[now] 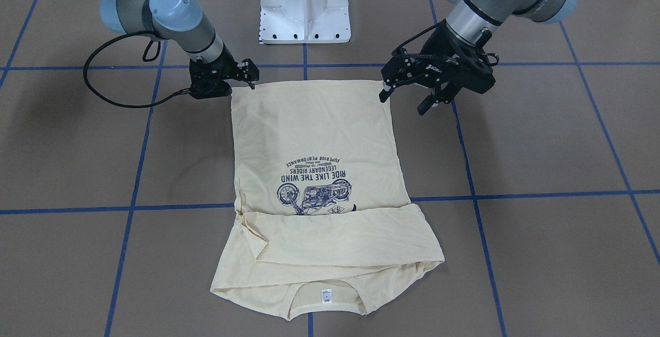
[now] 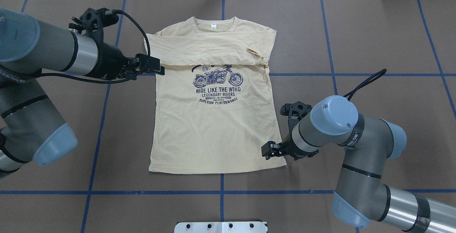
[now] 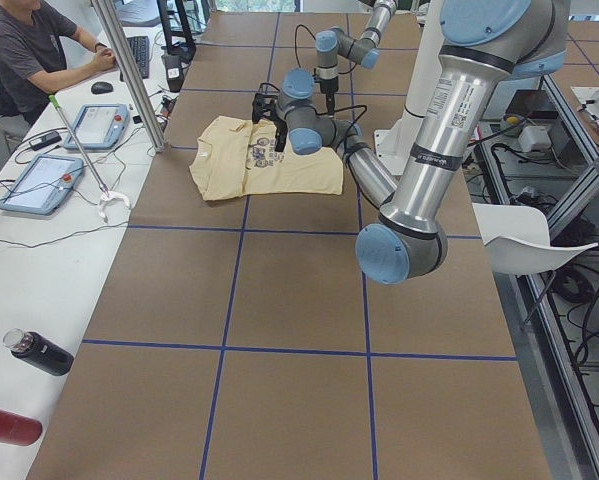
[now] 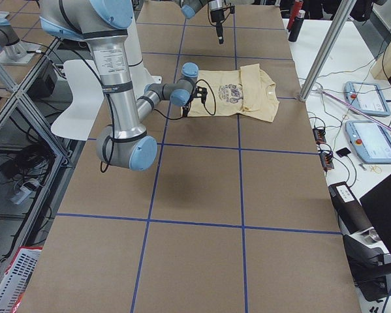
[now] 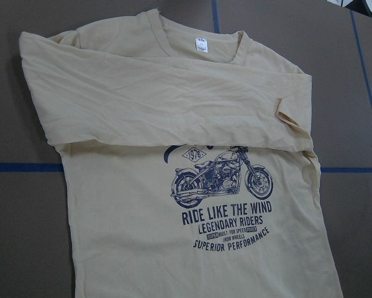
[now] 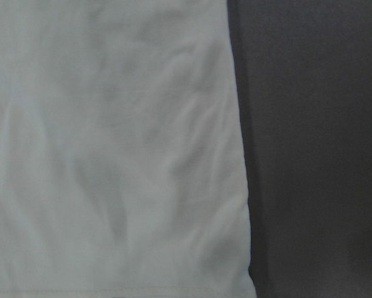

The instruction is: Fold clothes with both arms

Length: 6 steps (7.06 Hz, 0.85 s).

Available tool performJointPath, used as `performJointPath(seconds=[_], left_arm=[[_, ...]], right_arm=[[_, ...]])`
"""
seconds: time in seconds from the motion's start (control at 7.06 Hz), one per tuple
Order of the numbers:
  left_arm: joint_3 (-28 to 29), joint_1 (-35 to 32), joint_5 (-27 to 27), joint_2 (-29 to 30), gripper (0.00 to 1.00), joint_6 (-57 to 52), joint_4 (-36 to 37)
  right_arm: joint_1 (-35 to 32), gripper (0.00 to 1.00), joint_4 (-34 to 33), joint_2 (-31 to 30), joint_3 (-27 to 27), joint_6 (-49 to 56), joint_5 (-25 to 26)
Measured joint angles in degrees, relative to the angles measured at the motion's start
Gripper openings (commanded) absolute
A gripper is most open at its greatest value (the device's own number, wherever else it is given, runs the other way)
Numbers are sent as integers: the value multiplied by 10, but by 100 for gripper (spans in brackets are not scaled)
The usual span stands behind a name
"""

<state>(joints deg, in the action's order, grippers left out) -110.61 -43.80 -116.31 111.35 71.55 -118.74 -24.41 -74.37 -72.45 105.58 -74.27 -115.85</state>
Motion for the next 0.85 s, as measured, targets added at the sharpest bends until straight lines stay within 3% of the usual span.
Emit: performJointPath(seconds=[0.42,0.85], left_arm=[[0,-1,7,-1,99,0,0],[0,-1,7,-2,99,0,0]], right_arm=[[3,79,-1,0,-5,0,-2],[9,77,-1,0,-5,-1,-2]])
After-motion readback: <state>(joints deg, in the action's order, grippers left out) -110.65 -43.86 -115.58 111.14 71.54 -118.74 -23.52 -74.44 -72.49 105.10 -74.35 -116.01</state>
